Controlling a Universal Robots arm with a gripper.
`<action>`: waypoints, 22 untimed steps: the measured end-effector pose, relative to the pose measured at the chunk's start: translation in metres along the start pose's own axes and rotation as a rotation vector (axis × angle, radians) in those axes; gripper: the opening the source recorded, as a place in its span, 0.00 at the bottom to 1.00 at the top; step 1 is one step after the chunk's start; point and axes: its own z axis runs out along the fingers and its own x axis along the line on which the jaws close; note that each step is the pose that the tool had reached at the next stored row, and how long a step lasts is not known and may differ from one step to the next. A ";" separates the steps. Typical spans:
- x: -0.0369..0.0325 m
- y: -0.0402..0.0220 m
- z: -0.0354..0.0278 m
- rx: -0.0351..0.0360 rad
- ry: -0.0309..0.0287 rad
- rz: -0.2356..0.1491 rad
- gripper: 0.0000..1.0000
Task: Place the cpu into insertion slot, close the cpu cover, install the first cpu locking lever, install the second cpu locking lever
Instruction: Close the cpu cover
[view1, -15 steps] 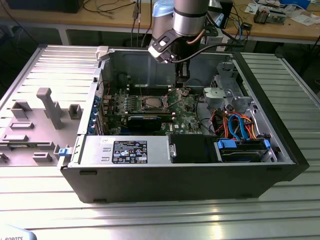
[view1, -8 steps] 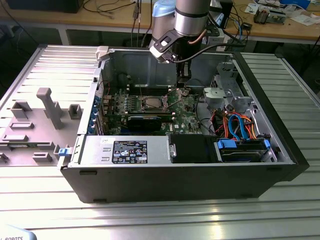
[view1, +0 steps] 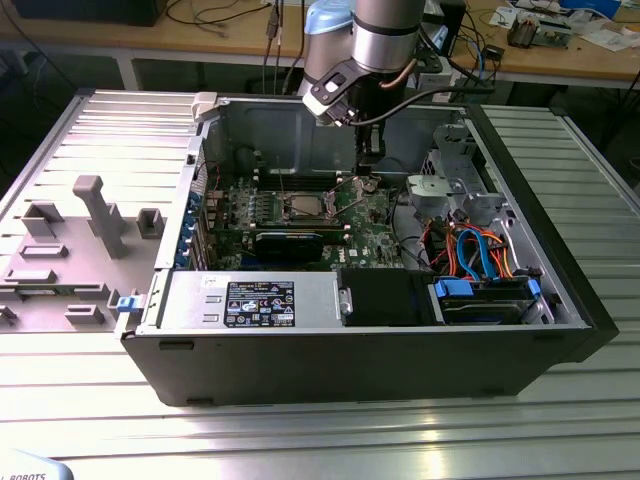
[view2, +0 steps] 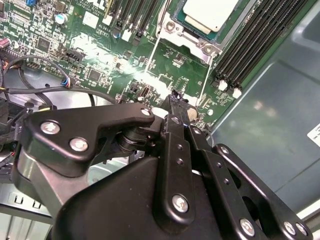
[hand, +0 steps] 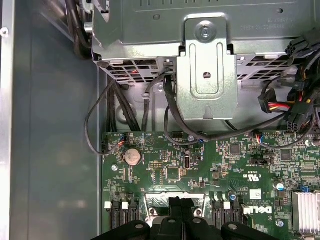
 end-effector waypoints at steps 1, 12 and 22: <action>0.0000 0.0008 0.0000 -0.0001 0.0000 0.000 0.11; 0.0001 0.0051 0.0001 0.0000 0.0000 0.000 0.11; 0.0002 0.0104 0.0003 0.0000 0.0000 0.000 0.11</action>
